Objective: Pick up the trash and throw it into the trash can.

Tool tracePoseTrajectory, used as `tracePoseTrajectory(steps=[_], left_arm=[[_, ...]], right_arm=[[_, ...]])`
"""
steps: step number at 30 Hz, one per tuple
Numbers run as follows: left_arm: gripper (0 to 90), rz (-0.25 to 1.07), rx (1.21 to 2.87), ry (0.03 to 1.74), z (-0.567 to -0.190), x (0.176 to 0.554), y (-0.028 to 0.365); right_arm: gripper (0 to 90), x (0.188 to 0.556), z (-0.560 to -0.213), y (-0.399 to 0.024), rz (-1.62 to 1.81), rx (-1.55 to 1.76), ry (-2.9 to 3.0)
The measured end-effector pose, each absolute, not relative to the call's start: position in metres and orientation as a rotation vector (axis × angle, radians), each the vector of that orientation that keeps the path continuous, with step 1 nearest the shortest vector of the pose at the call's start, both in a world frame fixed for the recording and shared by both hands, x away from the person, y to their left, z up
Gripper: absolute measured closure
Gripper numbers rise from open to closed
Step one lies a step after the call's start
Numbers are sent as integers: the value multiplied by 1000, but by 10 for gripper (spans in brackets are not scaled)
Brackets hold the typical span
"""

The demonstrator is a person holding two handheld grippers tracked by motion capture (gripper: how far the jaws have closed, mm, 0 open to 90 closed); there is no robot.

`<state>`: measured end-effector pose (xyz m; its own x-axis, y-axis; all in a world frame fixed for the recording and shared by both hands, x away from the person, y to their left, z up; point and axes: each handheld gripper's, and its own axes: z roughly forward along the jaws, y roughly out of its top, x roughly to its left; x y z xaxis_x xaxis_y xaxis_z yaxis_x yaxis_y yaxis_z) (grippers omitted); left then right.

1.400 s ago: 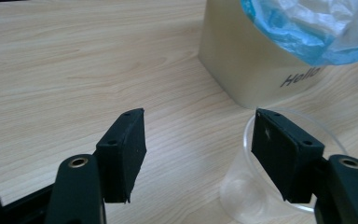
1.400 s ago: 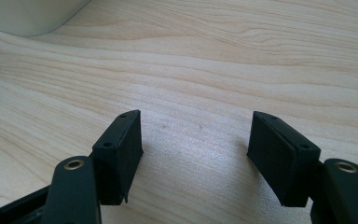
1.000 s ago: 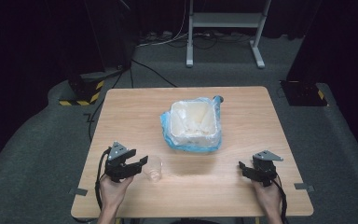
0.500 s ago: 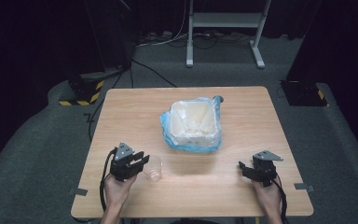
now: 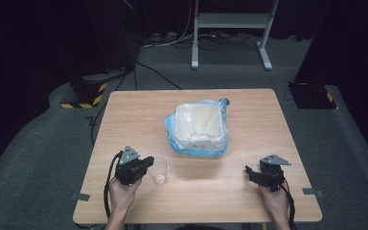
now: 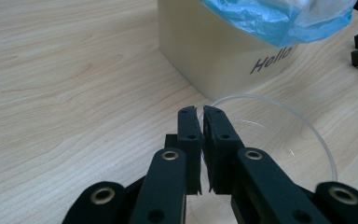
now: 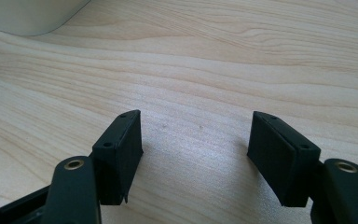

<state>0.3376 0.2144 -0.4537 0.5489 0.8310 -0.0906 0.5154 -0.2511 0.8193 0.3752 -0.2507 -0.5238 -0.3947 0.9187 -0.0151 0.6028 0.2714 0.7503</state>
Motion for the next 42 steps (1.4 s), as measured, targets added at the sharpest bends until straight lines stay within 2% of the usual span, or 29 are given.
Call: tracePoseTrajectory(steps=[29, 42], left_arm=[[862, 399, 1897, 1043, -418, 343, 209], [862, 362, 1871, 1028, -378, 356, 206]], right_arm=[[343, 375, -524, -251, 934, 1370, 2096], [338, 375, -524, -251, 932, 1376, 2095]])
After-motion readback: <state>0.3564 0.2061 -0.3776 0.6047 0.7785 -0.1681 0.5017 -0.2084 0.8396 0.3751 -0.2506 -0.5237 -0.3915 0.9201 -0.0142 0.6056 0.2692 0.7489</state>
